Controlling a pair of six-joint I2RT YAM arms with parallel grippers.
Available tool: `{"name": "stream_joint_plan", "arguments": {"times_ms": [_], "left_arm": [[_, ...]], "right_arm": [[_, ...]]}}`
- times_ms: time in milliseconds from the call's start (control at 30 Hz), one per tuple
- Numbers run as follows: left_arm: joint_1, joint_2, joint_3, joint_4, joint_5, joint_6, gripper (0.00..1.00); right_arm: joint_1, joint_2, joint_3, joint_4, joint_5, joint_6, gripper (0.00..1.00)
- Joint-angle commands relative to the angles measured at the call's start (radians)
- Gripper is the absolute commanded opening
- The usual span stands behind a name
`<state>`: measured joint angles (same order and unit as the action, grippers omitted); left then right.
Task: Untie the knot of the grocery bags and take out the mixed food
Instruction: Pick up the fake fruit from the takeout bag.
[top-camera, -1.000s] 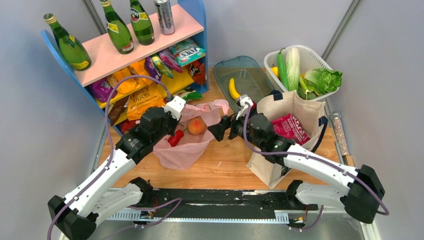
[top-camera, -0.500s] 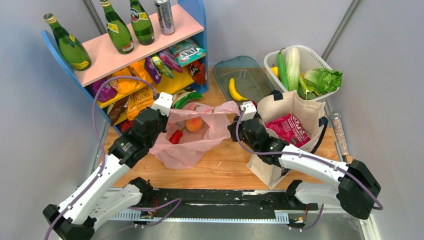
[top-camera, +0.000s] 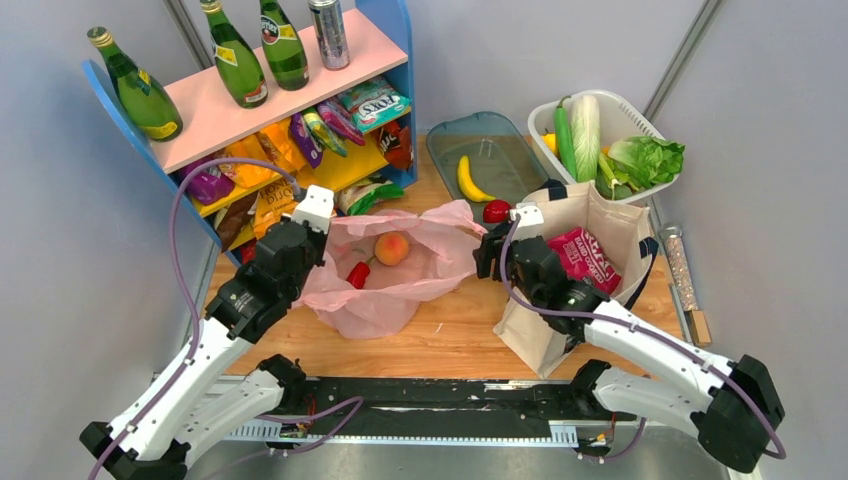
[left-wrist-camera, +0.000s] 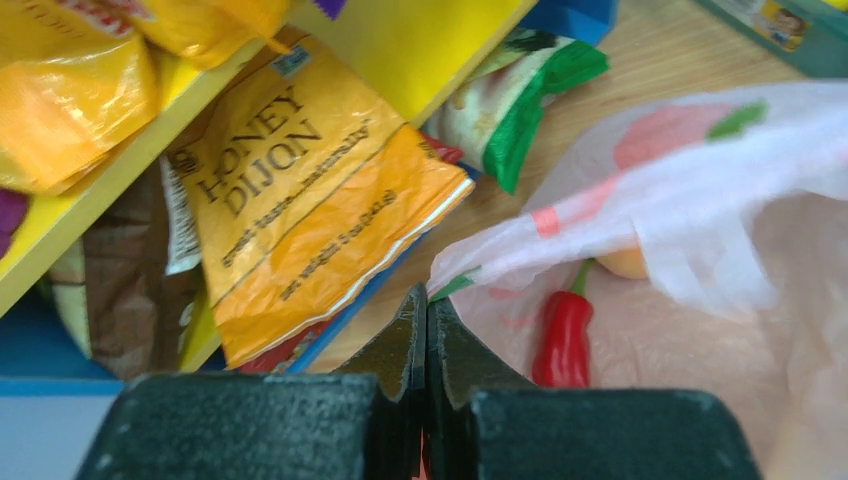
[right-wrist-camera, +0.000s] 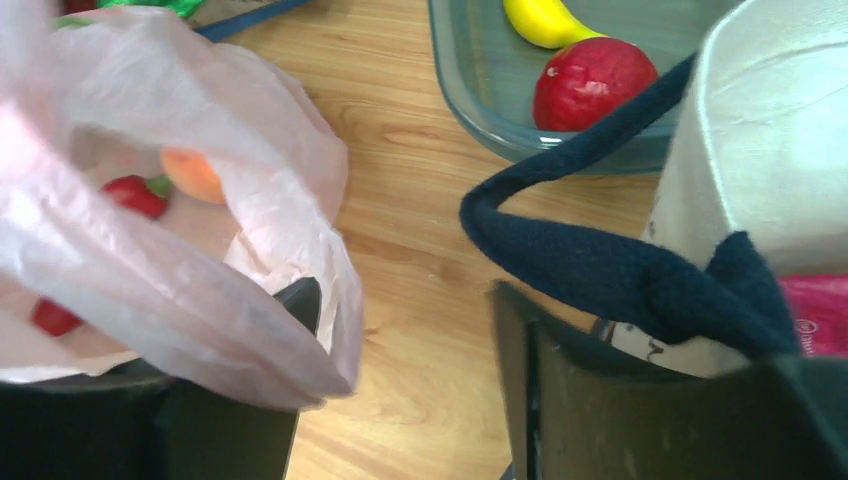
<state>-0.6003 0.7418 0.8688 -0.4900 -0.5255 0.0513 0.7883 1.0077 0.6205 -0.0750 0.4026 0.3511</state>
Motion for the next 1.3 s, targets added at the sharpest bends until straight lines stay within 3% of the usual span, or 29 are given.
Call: {"name": "stream_joint_plan", "arguments": {"times_ms": [0,133,267,400,500,733,1000,1100,1267], "left_arm": [[0.005,-0.003,-0.013,0.051,0.179,0.035,0.00],[0.005,0.044,-0.016,0.062,0.371,0.039,0.00],[0.005,0.093,-0.002,0.055,0.387,0.024,0.00],[0.005,0.108,-0.003,0.055,0.407,0.013,0.00],[0.005,0.107,-0.005,0.057,0.407,0.012,0.00],[0.006,0.097,-0.012,0.060,0.383,0.012,0.00],[0.005,0.088,-0.020,0.066,0.388,0.019,0.00],[0.005,0.086,-0.022,0.067,0.383,0.020,0.00],[0.005,0.084,-0.023,0.069,0.366,0.019,0.00]], "right_arm": [[-0.008,-0.107,0.041,-0.036,-0.211,-0.080,0.73],[-0.006,-0.207,0.103,-0.076,-0.382,-0.079,0.83],[0.001,-0.300,0.124,-0.043,-0.509,-0.069,0.84],[0.015,-0.335,0.097,0.113,-0.700,-0.110,0.79],[0.023,-0.250,0.109,0.194,-0.761,-0.112,0.70],[0.128,0.035,0.140,0.461,-0.683,-0.090,0.55],[0.229,0.388,0.197,0.579,-0.463,-0.164,0.55],[0.270,0.476,0.164,0.628,-0.428,-0.241,0.58],[0.325,0.549,0.120,0.568,-0.415,-0.278,0.58]]}}
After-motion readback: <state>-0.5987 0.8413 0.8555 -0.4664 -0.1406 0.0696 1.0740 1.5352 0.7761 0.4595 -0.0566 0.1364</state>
